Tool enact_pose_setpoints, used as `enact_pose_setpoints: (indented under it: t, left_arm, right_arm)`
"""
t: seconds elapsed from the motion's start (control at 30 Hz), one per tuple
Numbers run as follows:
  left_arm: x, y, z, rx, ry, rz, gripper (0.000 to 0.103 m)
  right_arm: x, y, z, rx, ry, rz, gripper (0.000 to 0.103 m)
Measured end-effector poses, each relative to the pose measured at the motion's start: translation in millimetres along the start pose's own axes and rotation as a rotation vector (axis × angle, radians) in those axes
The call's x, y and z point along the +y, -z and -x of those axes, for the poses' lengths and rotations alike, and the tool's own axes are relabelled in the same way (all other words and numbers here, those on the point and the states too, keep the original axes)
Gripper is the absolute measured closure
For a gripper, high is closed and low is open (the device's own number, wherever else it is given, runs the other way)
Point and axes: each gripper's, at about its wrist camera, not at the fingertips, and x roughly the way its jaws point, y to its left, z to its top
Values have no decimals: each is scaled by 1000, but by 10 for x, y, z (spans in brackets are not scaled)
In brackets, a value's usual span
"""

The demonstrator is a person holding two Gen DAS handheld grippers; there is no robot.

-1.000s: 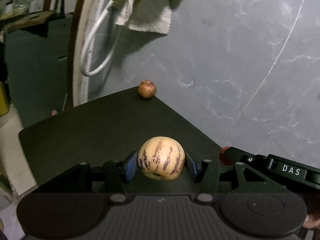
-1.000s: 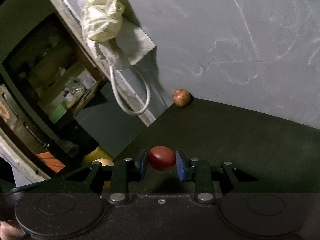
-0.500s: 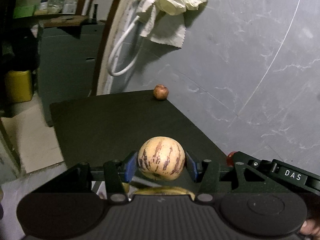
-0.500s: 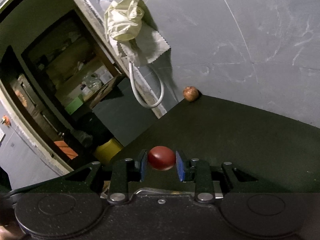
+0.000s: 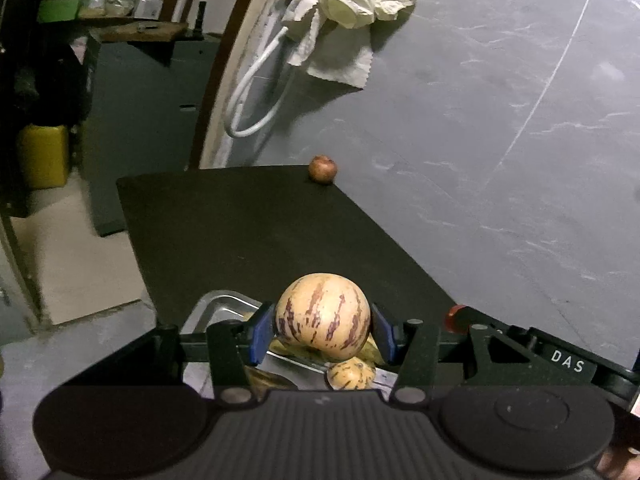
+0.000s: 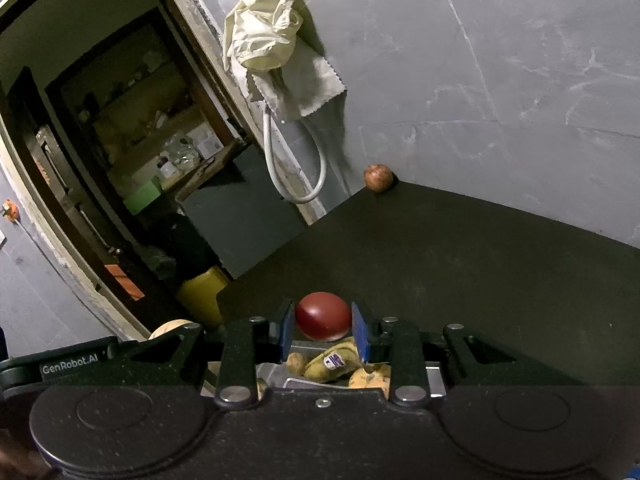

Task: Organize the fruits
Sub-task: 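Carry the striped melon and red fruit over the metal tray with both tools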

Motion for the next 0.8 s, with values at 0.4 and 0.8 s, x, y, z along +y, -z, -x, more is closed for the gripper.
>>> enact_pose_setpoints:
  t: [0.4,0.8]
  left_arm:
    - [352,111,-139,87,109,-68,48]
    - [303,358,-381,217,176,-93,48]
  right_arm:
    - [177,261,59,-21,132,-8,71]
    - [106,365,90,43,146,35,71]
